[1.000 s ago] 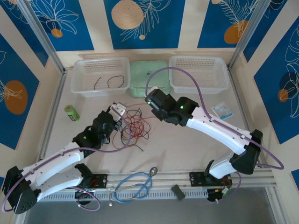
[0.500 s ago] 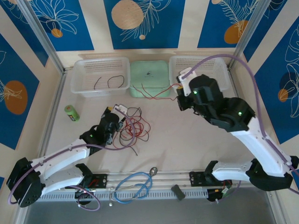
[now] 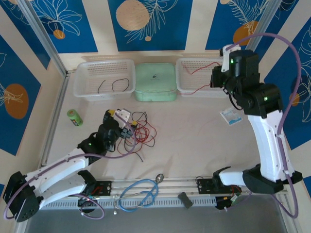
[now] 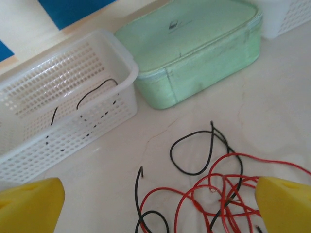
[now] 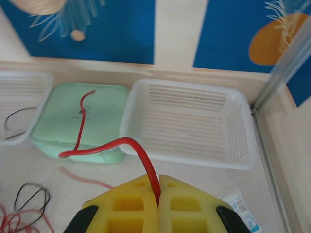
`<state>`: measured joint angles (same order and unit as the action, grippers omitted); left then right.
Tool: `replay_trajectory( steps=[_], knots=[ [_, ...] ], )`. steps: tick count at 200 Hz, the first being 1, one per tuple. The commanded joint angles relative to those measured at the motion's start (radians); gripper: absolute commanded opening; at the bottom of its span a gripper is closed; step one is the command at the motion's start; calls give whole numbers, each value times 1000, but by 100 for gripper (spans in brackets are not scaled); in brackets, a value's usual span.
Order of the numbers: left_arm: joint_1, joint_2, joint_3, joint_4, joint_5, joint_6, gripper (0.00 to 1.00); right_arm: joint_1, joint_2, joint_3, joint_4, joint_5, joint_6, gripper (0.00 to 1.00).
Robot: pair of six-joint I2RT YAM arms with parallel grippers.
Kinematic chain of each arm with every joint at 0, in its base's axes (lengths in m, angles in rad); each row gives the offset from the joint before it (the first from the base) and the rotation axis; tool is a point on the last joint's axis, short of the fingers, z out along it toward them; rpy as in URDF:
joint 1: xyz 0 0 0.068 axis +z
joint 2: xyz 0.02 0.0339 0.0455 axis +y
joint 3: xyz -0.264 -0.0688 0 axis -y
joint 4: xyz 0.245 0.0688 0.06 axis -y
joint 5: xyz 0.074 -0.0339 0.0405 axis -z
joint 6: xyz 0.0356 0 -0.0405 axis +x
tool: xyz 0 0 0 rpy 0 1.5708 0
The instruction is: Untangle the cables
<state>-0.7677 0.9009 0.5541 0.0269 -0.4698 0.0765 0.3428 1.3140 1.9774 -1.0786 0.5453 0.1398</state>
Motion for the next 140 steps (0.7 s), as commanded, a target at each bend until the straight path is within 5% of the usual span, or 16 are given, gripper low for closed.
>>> replay_trajectory(
  steps=[1,74,140],
  knots=[
    [5,-61,-25,14,78,-47,100,-71,34,-28,86,-55,34,0],
    [6,-181,-18,-99,-41,-235,100,-282,267,-108,391,-207,-69,0],
    [6,-231,46,-249,-43,-272,100,-372,557,-108,500,-295,-92,0]
  ],
)
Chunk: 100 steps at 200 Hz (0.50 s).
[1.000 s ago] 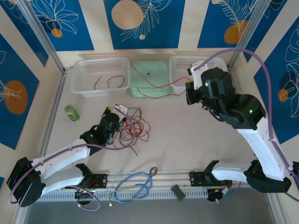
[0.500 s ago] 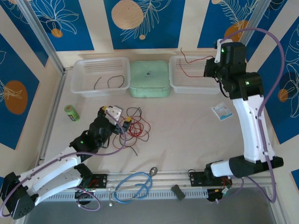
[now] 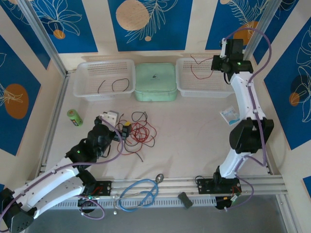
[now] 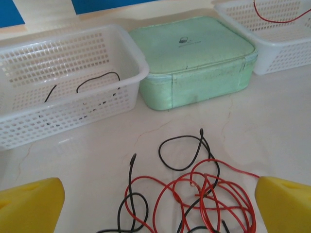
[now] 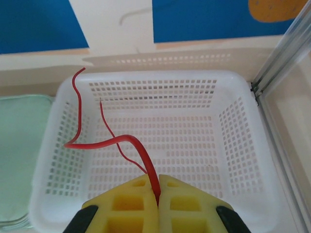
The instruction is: Untangle the cables
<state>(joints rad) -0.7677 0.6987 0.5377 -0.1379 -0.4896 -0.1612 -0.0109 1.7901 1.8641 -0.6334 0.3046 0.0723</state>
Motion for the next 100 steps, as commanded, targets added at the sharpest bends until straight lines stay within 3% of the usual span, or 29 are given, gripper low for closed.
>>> replay_trajectory(
  steps=[1,40,87,100],
  knots=[
    [6,-30,63,-87,-24,-34,100,-18,85,5,55,-55,-23,0],
    [6,-48,116,-173,-25,-34,100,-51,250,40,27,9,26,0],
    [5,-43,172,-276,-30,-78,100,-109,465,290,-206,100,161,0],
    [6,-38,185,-309,-36,-104,100,-123,504,348,-257,108,197,11]
  ],
)
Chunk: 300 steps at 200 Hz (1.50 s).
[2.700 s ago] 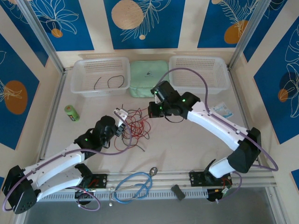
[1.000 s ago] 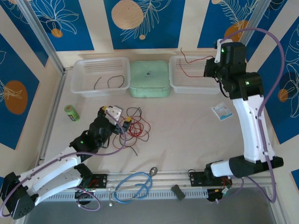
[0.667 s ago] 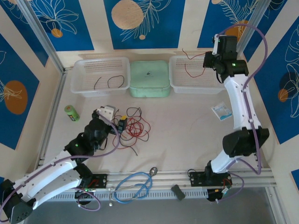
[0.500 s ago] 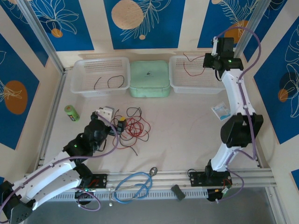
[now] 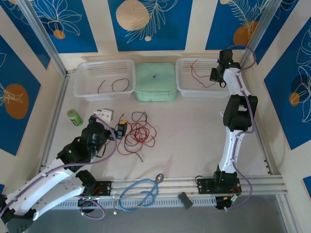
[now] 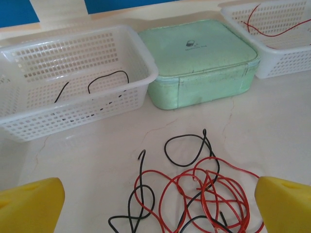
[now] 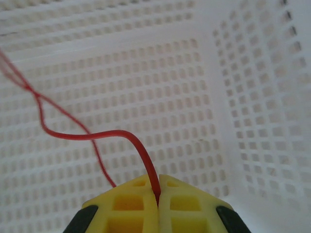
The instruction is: Untangle the cables
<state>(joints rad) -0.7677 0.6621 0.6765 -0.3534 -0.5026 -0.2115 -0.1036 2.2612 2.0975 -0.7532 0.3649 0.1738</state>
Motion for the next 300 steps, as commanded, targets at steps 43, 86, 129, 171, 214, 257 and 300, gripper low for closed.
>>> replay_trajectory(
  steps=[43,86,129,171,214,257,300],
  knots=[
    [7,42,113,-277,-81,-209,99,-50,80,211,-224,24,158,50],
    [15,103,181,-462,-70,-377,97,-50,-13,183,-241,-42,195,66],
    [52,151,206,-593,26,-528,93,-37,-234,23,-207,-101,223,73],
    [71,195,139,-615,135,-611,87,-7,-504,-217,-168,-186,253,72],
    [221,241,-1,-488,231,-568,69,70,-780,-499,-115,-239,273,69],
    [369,318,-111,-252,343,-423,60,114,-959,-663,-111,-246,291,69],
    [382,484,-75,-180,323,-287,61,113,-1039,-707,-133,-239,296,69]
  ],
)
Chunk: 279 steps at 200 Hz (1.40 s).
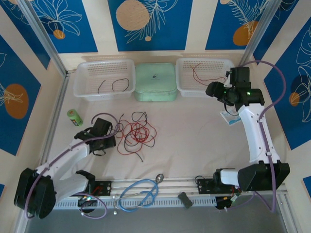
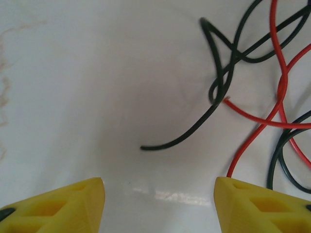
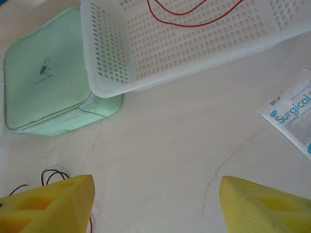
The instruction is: Untangle the cables
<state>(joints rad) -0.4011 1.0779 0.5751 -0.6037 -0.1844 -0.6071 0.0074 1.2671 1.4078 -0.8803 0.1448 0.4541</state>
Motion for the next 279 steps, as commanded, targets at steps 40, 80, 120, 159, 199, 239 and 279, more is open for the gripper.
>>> replay_trajectory(
  steps=[40,80,120,159,199,239,279],
  knots=[
    [47,195,94,59,-3,135,62,3,-76,-26,-16,-33,22,69],
    [62,344,141,65,74,166,61,-2,-99,-27,-31,-27,14,69],
    [61,416,154,61,161,160,39,-18,-123,-32,-36,-31,9,69],
    [58,360,123,63,189,129,14,-47,-142,-32,-37,-50,6,69],
    [56,286,123,32,209,120,3,-61,-147,-33,-37,-66,5,69],
    [51,227,154,-9,226,124,5,-67,-154,-37,-37,-80,8,69],
    [51,223,132,-13,229,115,20,-70,-159,-35,-39,-90,9,69]
  ],
)
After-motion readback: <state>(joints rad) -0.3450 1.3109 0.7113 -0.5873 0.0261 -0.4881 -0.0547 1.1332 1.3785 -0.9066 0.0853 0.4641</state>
